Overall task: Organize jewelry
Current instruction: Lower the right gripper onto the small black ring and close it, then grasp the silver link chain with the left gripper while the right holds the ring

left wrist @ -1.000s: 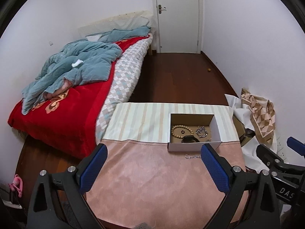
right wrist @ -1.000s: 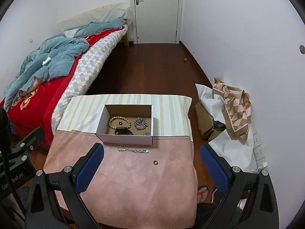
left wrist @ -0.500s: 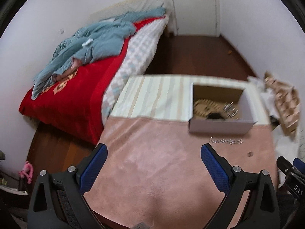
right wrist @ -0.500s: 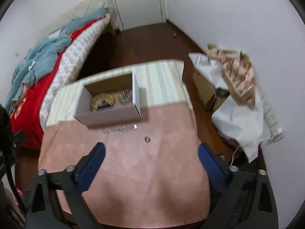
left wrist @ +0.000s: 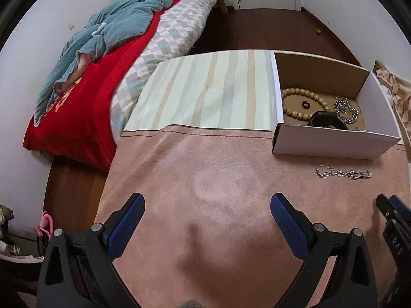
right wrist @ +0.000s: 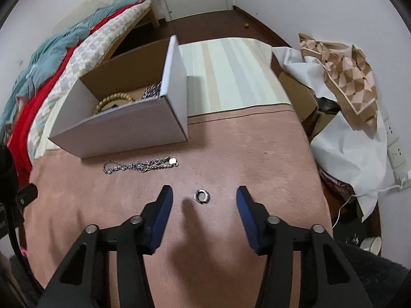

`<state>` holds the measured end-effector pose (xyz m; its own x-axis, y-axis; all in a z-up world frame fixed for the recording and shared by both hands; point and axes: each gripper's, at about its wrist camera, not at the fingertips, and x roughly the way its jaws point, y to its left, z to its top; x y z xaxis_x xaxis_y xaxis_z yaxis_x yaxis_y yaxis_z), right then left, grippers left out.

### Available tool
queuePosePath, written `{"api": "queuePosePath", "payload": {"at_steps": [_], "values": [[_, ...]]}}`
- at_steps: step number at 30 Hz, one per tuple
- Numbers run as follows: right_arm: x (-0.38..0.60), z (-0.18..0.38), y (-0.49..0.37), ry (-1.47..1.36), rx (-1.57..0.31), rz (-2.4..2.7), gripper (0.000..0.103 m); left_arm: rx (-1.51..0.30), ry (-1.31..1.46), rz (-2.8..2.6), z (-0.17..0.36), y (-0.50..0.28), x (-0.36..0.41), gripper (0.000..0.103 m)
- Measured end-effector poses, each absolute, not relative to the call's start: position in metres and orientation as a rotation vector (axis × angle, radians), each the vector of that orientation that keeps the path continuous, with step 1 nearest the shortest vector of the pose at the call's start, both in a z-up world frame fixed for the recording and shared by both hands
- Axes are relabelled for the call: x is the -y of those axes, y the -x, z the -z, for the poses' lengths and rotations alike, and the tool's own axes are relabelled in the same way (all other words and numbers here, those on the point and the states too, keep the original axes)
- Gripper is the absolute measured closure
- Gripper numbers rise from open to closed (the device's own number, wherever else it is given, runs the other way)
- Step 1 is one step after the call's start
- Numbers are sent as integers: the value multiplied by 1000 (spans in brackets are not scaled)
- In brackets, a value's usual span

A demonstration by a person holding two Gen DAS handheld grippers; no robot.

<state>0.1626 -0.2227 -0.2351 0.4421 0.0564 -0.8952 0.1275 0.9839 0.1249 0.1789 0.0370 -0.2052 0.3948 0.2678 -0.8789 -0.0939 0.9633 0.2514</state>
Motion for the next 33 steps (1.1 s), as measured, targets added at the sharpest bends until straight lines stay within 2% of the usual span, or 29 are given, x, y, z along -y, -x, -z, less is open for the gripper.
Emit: {"api": "queuePosePath", "payload": {"at_steps": [1,3,4,16,19,22,23,25,27,28,29,33], "values": [[219,239,-164,-172,-1125,44,72,-1146,-173,-230,207,-181,-36,3],[211,243,-163,-120,-1117,53,83,-1156,-171,-215,213,-185,-34,3],[207,244,-162,-87,-1116,62,91,-1159,-169,-209,214,-186,-34,3],[250,230,-150,-223,-1079,124,91,-1177,-101,-4,231,-212,21,5],[263,227,-145,-246,-1068,143,91,-1186,-120,36,240,-220,36,17],[268,226,-142,-258,-1062,155,91,-1202,-140,67,249,-226,47,35],[270,226,-142,-262,-1061,159,91,-1206,-151,79,251,-225,53,45],[271,226,-142,-267,-1060,164,91,-1198,-160,108,252,-223,58,52],[272,228,-142,-270,-1063,168,91,-1183,-176,151,252,-219,66,69],[272,228,-142,-269,-1065,171,91,-1182,-174,171,252,-220,66,91],[273,229,-143,-271,-1066,173,91,-1184,-178,188,251,-218,68,101],[276,227,-142,-268,-1064,179,91,-1222,-119,216,251,-212,59,103]]}}
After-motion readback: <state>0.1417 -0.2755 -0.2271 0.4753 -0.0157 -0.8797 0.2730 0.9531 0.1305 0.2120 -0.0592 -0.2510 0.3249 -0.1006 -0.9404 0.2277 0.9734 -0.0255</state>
